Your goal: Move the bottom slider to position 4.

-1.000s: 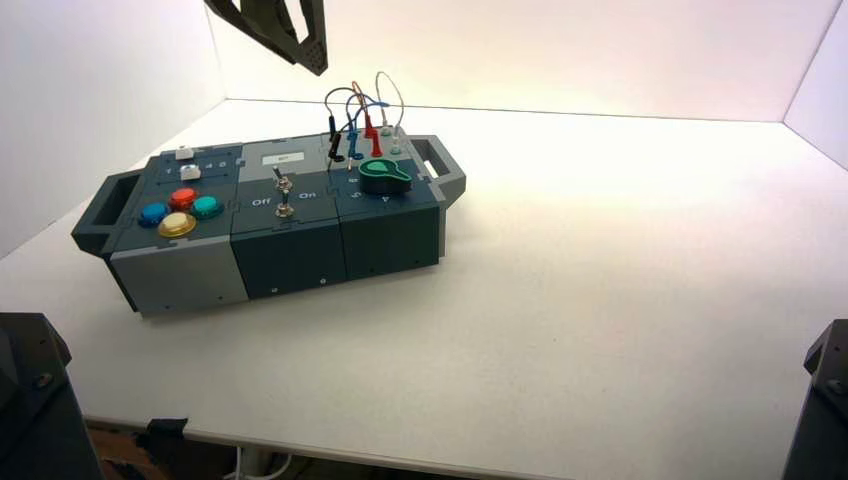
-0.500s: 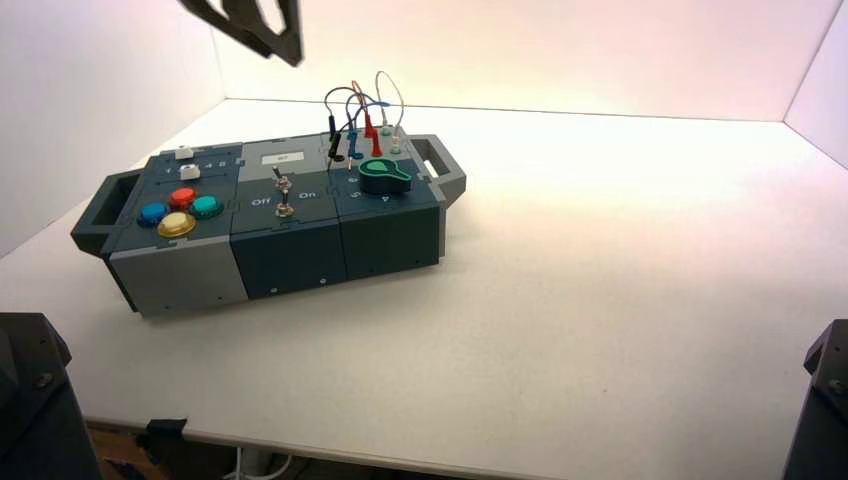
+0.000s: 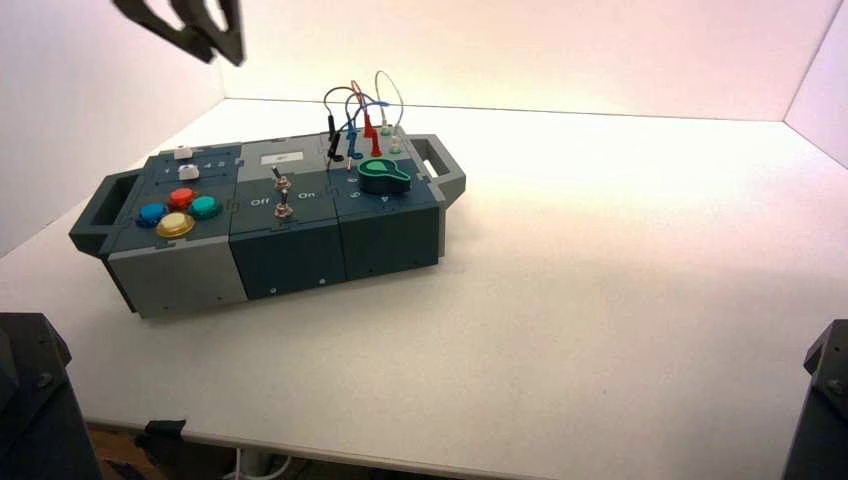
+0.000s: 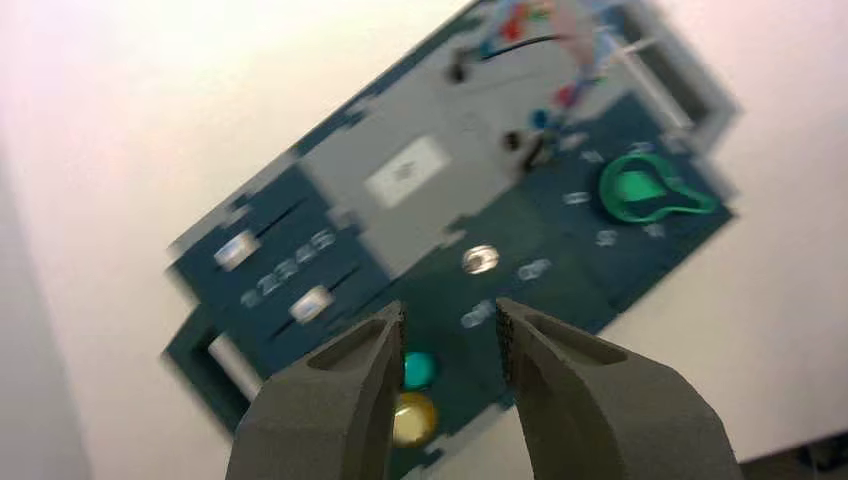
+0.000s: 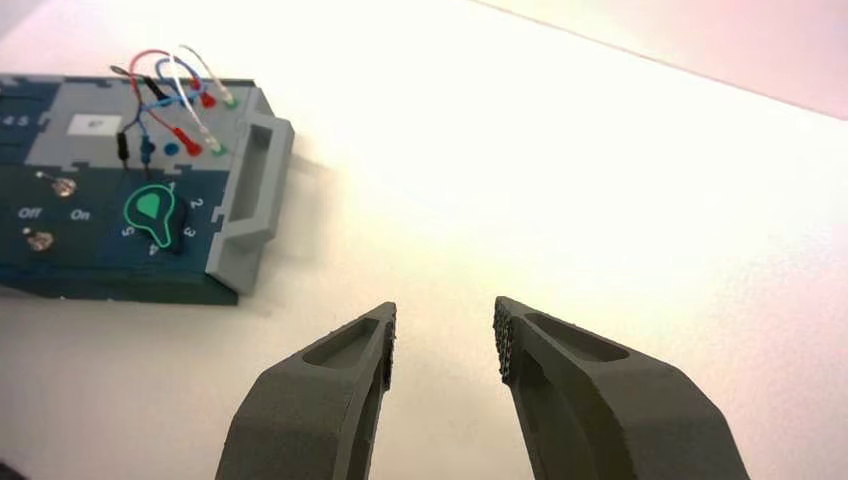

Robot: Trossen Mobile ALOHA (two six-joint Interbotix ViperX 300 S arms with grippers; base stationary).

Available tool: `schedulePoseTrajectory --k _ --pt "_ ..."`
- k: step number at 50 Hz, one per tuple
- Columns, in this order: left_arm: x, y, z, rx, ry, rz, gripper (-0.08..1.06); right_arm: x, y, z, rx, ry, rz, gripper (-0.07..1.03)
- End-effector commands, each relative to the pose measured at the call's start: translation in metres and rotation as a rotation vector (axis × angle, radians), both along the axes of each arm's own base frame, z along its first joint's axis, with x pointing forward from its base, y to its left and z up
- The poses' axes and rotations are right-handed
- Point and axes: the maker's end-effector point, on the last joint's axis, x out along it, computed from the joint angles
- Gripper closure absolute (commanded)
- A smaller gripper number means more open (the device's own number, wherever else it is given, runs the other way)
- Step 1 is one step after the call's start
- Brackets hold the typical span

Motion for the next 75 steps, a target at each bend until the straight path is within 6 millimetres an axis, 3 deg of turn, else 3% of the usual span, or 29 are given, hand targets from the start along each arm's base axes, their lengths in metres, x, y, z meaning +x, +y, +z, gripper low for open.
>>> schedulePoseTrajectory --k 1,10,25,37,58,67,75 --pt "0.011 0.028 0.013 0.029 -0.032 0.077 0.48 0.023 0.009 0.010 -0.006 0.027 0.007 0.44" --pt "0.013 0.040 0.012 0.049 -0.044 0.111 0.51 0.048 0.028 0.003 -0.030 0.077 0.055 0.49" --pt "0.017 0.052 -0.002 0.064 -0.024 0.149 0.51 0.065 0.098 -0.025 -0.076 0.161 0.240 0.54" --pt "0.018 0.053 -0.005 0.068 -0.010 0.152 0.51 0.062 0.142 -0.046 -0.117 0.217 0.355 0.54" --pt "0.019 0.055 -0.005 0.071 -0.011 0.155 0.51 0.052 0.165 -0.053 -0.134 0.235 0.424 0.54" --pt "0.019 0.057 -0.008 0.072 -0.001 0.162 0.51 0.036 0.207 -0.049 -0.132 0.221 0.528 0.54" --pt "0.019 0.063 -0.017 0.077 0.030 0.184 0.52 0.035 0.239 -0.050 -0.131 0.231 0.576 0.54"
